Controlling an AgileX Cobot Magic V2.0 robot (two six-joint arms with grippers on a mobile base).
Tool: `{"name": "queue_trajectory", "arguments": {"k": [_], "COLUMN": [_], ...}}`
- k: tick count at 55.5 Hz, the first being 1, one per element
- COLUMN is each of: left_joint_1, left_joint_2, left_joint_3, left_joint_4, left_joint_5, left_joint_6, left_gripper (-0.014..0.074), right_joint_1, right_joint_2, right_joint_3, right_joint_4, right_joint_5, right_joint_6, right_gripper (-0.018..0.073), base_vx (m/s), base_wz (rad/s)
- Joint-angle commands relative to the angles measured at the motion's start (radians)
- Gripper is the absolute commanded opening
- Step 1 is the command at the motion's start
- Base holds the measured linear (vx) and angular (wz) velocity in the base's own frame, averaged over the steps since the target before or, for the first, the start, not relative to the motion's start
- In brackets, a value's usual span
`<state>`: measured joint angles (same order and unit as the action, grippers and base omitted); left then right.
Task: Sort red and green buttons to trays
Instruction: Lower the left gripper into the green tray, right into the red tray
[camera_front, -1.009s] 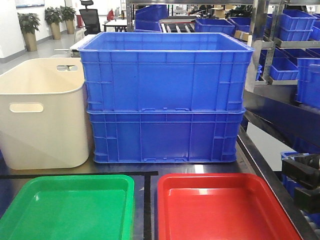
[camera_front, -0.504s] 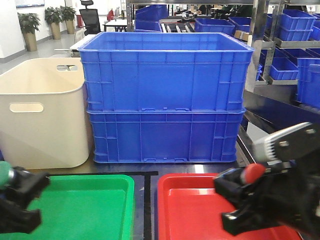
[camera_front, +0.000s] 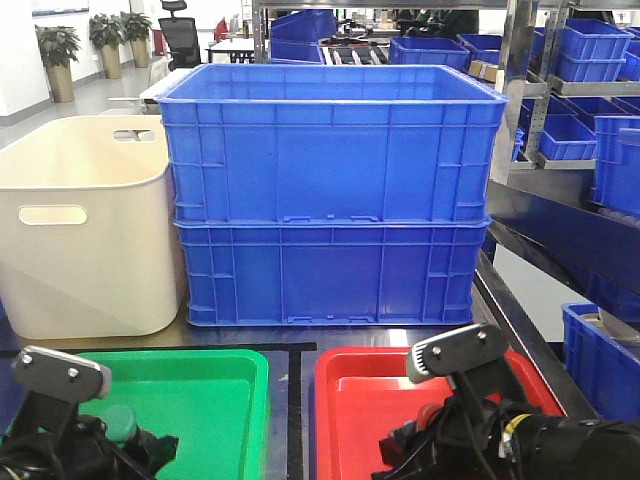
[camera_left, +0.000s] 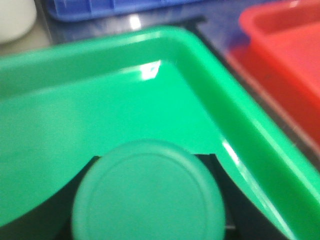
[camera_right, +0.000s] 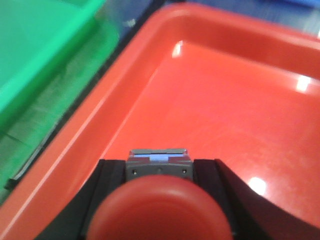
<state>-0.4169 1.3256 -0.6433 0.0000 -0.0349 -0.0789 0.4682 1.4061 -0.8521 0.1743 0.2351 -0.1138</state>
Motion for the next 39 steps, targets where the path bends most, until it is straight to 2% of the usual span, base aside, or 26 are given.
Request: {"name": "queue_trajectory", "arguments": {"k": [1, 8, 14, 29, 34, 39], "left_joint_1": [-0.006, -0.006, -0.006, -0.006, -0.006, -0.006], "left_joint_2": [0.002, 0.035, 0.046, 0.046, 0.04, 0.02], "left_joint_3": [-0.035, -0.035, -0.035, -0.035, -0.035, -0.035], "left_joint_4": [-0.008, -0.008, -0.008, -0.008, -0.008, -0.008], "left_joint_5": [-0.091, -0.088, -0.088, -0.084, -0.091, -0.095], "left_joint_6": [-0.009, -0.009, -0.009, -0.009, -0.009, -0.009], "left_gripper": [0.0048, 0.0103, 0.0174, 0.0484, 0.0589, 0.0656], "right_joint_1": [0.003, 0.003, 0.003, 0.003, 0.003, 0.003], "right_joint_2": [-0.006, 0.025, 0.039, 0.041, 0.041, 0.036], "right_joint_3": [-0.039, -0.039, -0.039, -0.039, -0.039, -0.039], "right_joint_4": [0.003, 0.002, 0.003, 0.006, 0.004, 0.002], "right_joint_5": [-0.061, -0.048, -0.037, -0.017, -0.019, -0.022], "right_joint_6": [0.006, 0.005, 0.005, 0.006, 0.026, 0.05], "right_gripper": [0.0042, 0.0113, 0.0221, 0.0568, 0.0636, 0.0662], "base_vx": [0.0, 0.0, 0.0, 0.0, 0.0, 0.0], "base_wz": [0.0, 0.0, 0.0, 0.0, 0.0, 0.0]}}
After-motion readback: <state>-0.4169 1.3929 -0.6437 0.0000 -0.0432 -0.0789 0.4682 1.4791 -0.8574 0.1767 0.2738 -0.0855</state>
